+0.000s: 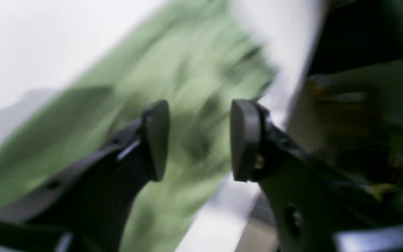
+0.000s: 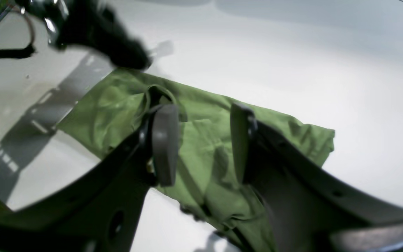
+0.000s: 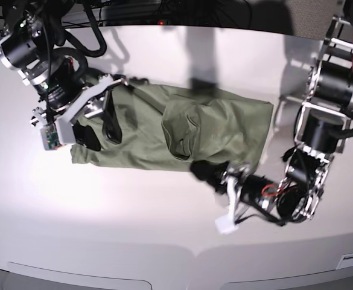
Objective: Fold the T-shirt properly
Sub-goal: 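Lower the folded end onto the strip and open the left gripper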
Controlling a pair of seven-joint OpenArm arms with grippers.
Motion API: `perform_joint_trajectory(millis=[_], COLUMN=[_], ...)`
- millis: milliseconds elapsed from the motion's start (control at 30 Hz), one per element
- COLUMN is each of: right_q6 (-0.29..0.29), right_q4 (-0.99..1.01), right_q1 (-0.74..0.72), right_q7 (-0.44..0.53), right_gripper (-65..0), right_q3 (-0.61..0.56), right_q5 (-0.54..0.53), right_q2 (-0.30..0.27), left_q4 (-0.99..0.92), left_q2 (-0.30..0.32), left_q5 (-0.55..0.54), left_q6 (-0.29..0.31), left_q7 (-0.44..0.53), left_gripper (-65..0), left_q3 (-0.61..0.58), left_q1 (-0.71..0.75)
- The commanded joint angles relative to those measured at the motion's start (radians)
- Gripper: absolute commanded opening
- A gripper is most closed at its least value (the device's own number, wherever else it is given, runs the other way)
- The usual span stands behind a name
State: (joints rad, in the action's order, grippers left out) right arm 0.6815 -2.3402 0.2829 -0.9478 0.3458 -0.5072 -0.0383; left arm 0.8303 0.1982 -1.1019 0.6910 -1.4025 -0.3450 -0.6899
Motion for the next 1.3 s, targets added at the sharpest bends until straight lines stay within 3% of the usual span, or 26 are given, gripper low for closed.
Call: perform_joint_trajectory(millis=[0,67,200,500,700,767,933,1267], right_q6=[-0.002,-0.002,-0.002,-0.002,-0.002,-0.002,-0.002,-0.002], right_q4=[-0.016,-0.016,-0.016,-0.016,-0.016,-0.016,-0.016,-0.016], right_q1=[-0.006,-0.006,-0.006,-0.006,-0.006,-0.006,-0.006,-0.006], right_q7=[0.027,0.027,0.027,0.028,0.027,0.027,0.028,0.027], right_gripper=[-39.7,-39.7,-39.7,-39.7,-39.7,-39.7,-39.7,-39.7], right_q3=[0.001,0.001,0.001,0.001,0.001,0.001,0.001,0.001], right_q5=[-0.016,-0.016,-0.016,-0.016,-0.016,-0.016,-0.016,-0.017], right_q2=[-0.003,-0.003,-0.003,-0.003,-0.003,-0.003,-0.003,-0.003], left_q4=[0.015,0.015,0.015,0.015,0.015,0.015,0.015,0.015], left_q2=[0.006,0.022,0.005,-0.136,-0.218,-0.214,-0.208,-0.183], left_q5=[0.004,0.048,0.006,0.005,0.219,0.257,0.216,0.230], left_q6=[0.007,0.007,0.007,0.007,0.007,0.007,0.007,0.007], left_q7=[0.024,0.043,0.054,0.137,0.215,0.210,0.133,0.211], left_gripper=[-42.7,-44.9,-45.1,-45.1,-45.1,-45.1,-45.1,-45.1], left_q3=[0.004,0.004,0.004,0.004,0.004,0.004,0.004,0.004], left_q1=[-0.023,0.010,0.072,0.083,0.085,0.083,0.046,0.058])
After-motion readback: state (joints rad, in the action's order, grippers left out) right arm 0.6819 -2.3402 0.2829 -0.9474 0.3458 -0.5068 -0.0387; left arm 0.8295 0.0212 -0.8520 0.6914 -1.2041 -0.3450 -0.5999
